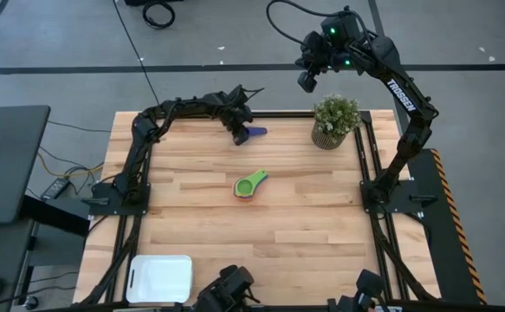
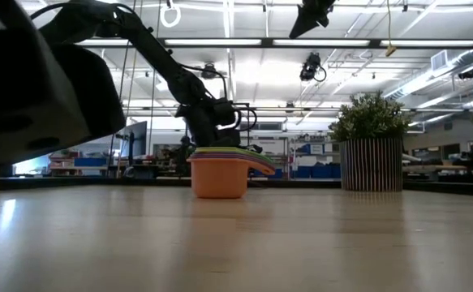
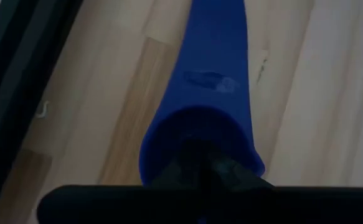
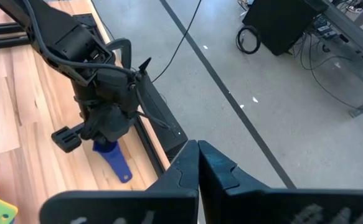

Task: Nest measuring cups in basket
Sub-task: Stack the violet measuring cup into the green measuring cup

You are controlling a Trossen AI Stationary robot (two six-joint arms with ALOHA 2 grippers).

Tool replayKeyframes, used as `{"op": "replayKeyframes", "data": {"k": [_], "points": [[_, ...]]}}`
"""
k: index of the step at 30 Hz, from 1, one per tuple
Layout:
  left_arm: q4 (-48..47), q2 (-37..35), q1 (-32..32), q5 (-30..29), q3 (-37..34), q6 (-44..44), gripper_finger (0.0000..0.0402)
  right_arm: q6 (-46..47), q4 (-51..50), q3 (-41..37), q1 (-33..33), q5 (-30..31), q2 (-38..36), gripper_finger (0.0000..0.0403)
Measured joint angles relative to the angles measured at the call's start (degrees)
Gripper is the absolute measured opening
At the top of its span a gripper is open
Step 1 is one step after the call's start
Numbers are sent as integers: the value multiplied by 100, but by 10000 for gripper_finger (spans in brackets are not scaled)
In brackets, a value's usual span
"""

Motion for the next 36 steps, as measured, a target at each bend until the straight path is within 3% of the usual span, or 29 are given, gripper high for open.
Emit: {"op": "replayKeyframes", "data": {"k": [8, 18, 26, 36], "points": [[-398, -28, -3, 26, 106, 100, 5, 0, -174, 0, 0, 0, 0, 2], [-1745, -52, -3, -20, 1298, 116, 63, 0, -181, 0, 0, 0, 0, 3], [-1796, -53, 89, -238, 976, 115, 103, 0, -219, 0, 0, 2, 1, 5], [-1109, -50, 241, -282, 584, 110, 105, -192, -223, 0, 0, 2, 2, 5]]}}
